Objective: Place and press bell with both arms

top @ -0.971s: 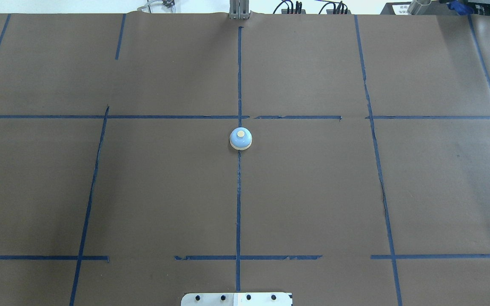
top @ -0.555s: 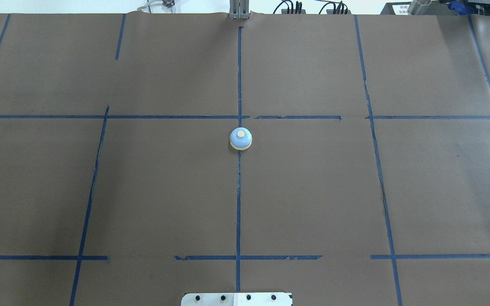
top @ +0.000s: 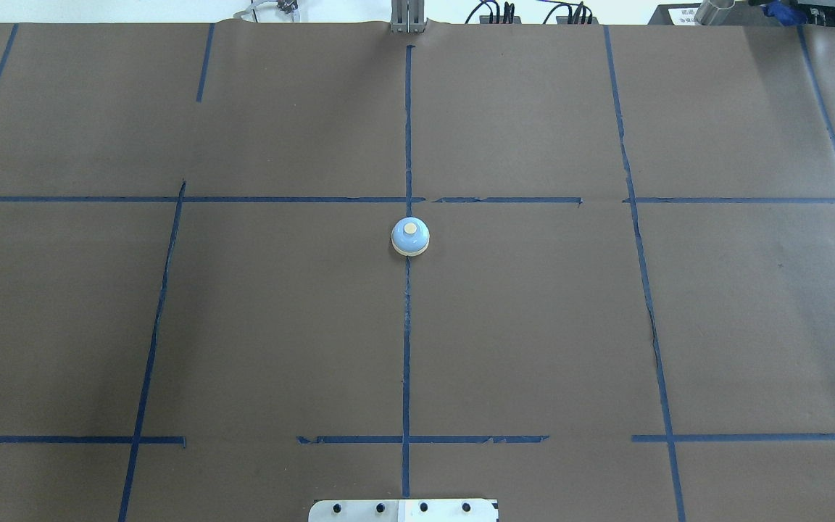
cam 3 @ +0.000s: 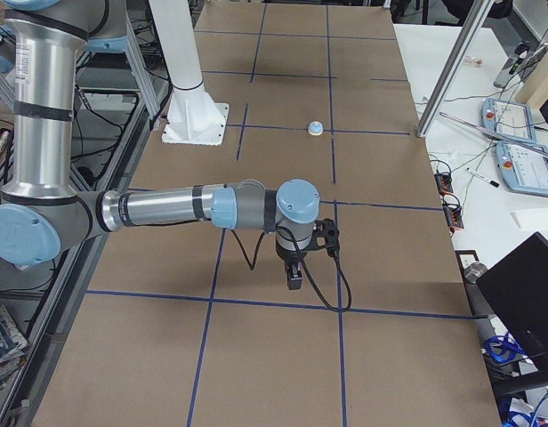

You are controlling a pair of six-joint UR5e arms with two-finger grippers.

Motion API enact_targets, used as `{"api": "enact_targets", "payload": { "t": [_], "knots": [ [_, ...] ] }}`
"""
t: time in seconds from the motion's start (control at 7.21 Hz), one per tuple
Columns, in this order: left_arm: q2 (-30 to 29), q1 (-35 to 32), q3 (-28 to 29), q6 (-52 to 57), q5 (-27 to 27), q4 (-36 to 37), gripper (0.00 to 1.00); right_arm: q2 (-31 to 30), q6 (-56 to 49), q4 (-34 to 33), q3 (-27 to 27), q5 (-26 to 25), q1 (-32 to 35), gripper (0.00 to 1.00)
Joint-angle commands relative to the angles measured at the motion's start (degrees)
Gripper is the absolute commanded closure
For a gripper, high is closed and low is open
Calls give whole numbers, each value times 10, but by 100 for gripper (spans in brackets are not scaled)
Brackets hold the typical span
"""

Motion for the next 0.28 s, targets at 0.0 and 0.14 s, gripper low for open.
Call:
{"api": "enact_targets", "payload": {
  "t": [0.0, 0.14],
  "knots": [
    [-1, 1, -10, 0, -3, 0, 0, 0, 0, 0, 0, 0, 0, 0],
    [-1, 1, -10, 0, -3, 0, 0, 0, 0, 0, 0, 1, 0, 0]
  ]
}}
